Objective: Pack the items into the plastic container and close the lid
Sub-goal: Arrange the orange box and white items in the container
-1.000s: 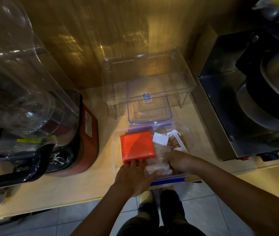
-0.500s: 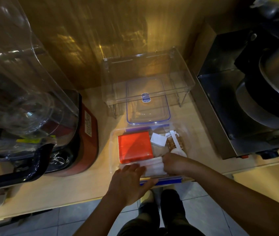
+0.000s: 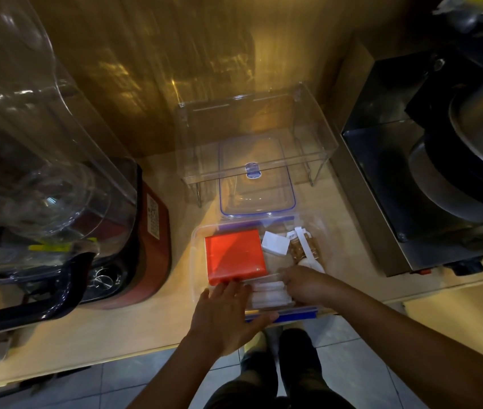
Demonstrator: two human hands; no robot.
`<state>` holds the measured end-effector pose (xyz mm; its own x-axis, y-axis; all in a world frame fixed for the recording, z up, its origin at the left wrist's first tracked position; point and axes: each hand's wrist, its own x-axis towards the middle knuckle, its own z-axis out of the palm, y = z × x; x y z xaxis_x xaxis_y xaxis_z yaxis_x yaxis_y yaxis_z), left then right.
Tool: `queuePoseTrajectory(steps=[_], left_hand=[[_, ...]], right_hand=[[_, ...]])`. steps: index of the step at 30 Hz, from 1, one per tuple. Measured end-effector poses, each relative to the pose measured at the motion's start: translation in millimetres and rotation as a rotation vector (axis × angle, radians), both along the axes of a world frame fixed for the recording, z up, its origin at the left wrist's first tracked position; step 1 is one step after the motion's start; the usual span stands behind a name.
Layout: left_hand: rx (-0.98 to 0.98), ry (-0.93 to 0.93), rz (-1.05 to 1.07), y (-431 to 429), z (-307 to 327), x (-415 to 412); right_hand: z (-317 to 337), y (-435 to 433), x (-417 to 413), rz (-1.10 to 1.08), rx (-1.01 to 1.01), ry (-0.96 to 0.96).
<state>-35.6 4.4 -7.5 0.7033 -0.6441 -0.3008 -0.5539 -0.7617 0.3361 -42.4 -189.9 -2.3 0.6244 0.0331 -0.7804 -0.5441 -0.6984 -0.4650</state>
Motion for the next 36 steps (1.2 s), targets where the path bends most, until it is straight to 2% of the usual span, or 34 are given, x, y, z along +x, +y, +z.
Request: queuePoseTrajectory(steps=[4,7,13,18,24,29,32,36], left_hand=[[-0.033,-0.024,-0.012,0,-1,-3],[0.014,0.014,-0.030,1,-2,-1],[-0.032,0.000,-0.015,0,2,1],[0.044,0.077,-0.015,0,1,0],[0.048,0.098,-0.024,-2,7,2],[-0.103,0.075,-0.055,-14,32,15],[-0.165,-0.061,-0.059,-36,42,31],[-0.077,-0.140,-0.121,-65,26,54]], right_hand=[[-3,-2,-2,-0.062,0.022,-0.046],[-5,-1,-3,-0.054,0.046,-0.071],[-7,-1,-2,-0.071,0.017,-0.054],[-7,1,-2,-0.026,0.007,-0.028],[0,-7,2,-0.033,0.001,-0.126],[11,-18,12,-0.150,-0.217,-0.373],[13,-19,20,-0.077,-0.401,-0.474],[7,-17,25,0.116,-0.556,-0.536]])
